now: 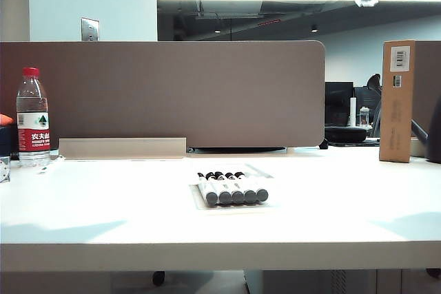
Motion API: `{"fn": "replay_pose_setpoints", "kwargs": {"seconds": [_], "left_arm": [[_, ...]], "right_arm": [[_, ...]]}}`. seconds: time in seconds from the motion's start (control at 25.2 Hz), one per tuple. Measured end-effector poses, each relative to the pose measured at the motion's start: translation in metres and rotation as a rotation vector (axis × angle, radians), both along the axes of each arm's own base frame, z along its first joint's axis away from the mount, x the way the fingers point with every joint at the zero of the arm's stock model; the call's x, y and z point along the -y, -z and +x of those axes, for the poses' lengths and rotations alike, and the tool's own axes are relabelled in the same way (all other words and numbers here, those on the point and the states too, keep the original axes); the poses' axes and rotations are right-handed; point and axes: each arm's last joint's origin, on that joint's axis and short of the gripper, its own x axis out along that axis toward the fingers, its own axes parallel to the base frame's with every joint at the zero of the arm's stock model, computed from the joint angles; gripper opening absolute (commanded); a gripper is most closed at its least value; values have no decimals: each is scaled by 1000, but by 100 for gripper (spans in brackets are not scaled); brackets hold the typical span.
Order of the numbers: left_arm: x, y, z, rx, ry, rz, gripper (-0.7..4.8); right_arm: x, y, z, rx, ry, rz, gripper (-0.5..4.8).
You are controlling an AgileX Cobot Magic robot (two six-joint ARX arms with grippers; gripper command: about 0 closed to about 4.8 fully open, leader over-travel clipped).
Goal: Pick up the markers scattered on the table and put them into the packaging box, making sure the markers fit the shape of the box's grooves.
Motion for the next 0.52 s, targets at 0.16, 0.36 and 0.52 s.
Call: {"fn": "replay_pose_setpoints", "kwargs": {"seconds": [0.16, 0.36, 0.52], "left_arm": [[-5, 6, -5, -10, -14, 35, -5], [-5, 6, -5, -9, -13, 35, -5], [-5, 6, -5, -10, -13, 35, -5]], "right_arm": [[0, 5, -1, -18, -1, -9, -5], [0, 6, 1, -26, -2, -12, -5], [0, 6, 1, -26, -2, -12, -5]]}}
